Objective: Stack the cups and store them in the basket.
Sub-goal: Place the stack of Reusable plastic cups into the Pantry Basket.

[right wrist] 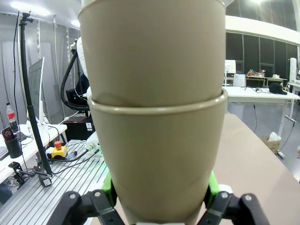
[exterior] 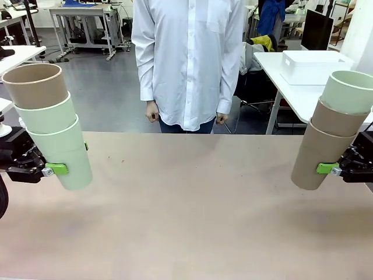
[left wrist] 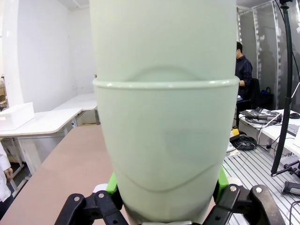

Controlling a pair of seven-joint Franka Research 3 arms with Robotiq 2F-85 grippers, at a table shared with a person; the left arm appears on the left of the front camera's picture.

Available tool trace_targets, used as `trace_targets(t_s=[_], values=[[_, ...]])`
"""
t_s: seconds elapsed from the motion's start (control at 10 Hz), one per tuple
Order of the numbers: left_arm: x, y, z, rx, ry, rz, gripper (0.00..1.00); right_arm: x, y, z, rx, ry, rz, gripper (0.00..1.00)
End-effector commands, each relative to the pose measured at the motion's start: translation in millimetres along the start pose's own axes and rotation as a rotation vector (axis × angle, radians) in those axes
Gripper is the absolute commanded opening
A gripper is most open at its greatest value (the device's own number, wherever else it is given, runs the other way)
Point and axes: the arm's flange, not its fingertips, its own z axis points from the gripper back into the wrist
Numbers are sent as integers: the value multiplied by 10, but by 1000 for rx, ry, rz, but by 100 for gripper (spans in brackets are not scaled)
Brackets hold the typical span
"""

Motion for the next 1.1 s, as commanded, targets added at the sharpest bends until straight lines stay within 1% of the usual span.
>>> trace_targets(t_s=[0.0,1.0], values=[[29,-2,-21,-8,-8,-2,85,30,0,-3,-2,-1,9,85],[29,-2,-21,-8,-8,-2,85,30,0,-3,-2,-1,9,85]])
